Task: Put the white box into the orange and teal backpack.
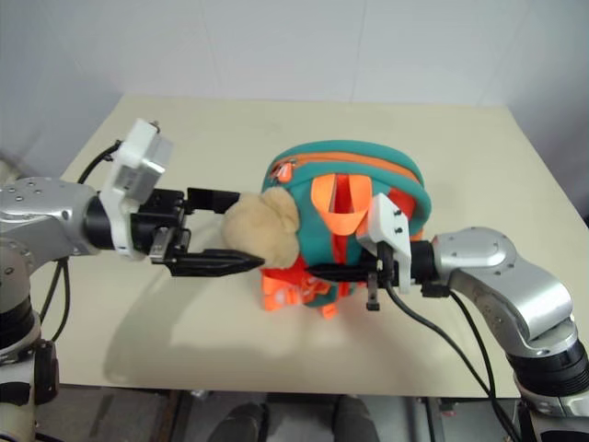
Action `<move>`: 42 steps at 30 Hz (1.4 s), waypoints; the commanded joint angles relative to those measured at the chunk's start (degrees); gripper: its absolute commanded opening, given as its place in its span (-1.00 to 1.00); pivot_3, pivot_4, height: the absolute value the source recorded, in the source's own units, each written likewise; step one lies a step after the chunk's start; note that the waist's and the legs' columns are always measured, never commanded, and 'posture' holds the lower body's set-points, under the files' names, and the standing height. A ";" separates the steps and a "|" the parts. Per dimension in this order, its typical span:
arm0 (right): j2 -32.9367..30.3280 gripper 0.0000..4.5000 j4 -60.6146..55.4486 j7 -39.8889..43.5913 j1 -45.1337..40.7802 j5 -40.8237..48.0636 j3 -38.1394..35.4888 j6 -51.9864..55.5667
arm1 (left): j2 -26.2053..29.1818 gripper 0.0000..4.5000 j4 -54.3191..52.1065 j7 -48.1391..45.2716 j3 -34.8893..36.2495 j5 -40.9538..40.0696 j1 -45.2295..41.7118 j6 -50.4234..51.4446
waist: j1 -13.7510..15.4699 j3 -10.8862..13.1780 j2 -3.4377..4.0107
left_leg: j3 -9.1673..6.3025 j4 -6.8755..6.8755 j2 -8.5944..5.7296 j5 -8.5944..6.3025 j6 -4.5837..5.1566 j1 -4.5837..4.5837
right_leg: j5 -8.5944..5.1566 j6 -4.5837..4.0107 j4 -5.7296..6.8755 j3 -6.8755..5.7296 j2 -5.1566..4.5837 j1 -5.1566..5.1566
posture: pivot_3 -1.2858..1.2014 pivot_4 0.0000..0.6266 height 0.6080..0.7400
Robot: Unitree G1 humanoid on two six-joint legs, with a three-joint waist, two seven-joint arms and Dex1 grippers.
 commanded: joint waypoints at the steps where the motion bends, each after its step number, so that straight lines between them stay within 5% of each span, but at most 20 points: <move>1: 0.56 -0.76 -0.80 0.21 -1.24 -0.35 -0.52 -1.47 | 0.53 1.00 -1.43 1.41 -0.78 -0.51 -1.35 -0.45 | 0.00 0.00 0.00 | 0.00 0.00 0.01 0.00 0.00 0.00 | 0.00 0.00 -0.02 0.00 0.01 0.00 | 0.03 -0.52 1.00; 4: 0.83 -0.76 -0.79 0.01 -1.34 -0.64 -0.38 -1.43 | -0.77 0.92 -1.10 2.94 -2.27 -0.24 -2.35 -0.80 | -0.06 0.00 0.00 | 0.02 -0.02 0.01 0.00 0.00 0.00 | 0.00 0.00 -0.05 0.02 0.02 0.00 | 0.03 -0.52 1.00; 12: 1.10 -0.76 -1.38 -0.10 -0.70 -0.98 -0.73 -1.08 | -0.10 -0.02 0.13 3.00 -2.27 -0.35 -3.09 -1.83 | -0.02 0.00 0.00 | 0.03 -0.02 0.01 0.00 0.00 0.00 | 0.00 0.00 -0.08 0.03 0.02 0.00 | 0.03 -0.52 1.00; 18: 1.19 -0.76 -1.83 0.04 0.32 0.06 -1.71 -1.08 | 3.64 -0.47 2.87 -1.46 -0.39 -0.25 -3.19 -3.83 | -0.09 0.00 0.00 | 0.03 -0.04 0.02 0.00 0.00 0.00 | 0.00 0.00 -0.09 0.03 0.04 -0.01 | 0.03 -0.52 1.00; 27: 1.28 -0.76 -1.67 0.05 1.93 0.18 -2.36 -1.85 | 11.24 -0.60 10.11 -10.59 -2.55 5.51 -3.00 -9.34 | -0.16 0.00 0.00 | 0.06 -0.12 0.03 0.00 0.01 0.01 | 0.00 0.00 -0.16 0.05 0.06 -0.02 | 0.03 -0.52 1.00; 42: 1.49 -0.76 -2.65 -1.56 4.39 0.96 -3.31 -2.47 | 16.27 -0.60 31.33 -30.71 -10.10 18.93 -6.93 -21.72 | -0.13 0.01 0.01 | 0.10 -0.24 0.06 -0.02 0.03 0.03 | -0.01 -0.02 -0.18 0.05 0.09 -0.05 | 0.03 -0.52 1.00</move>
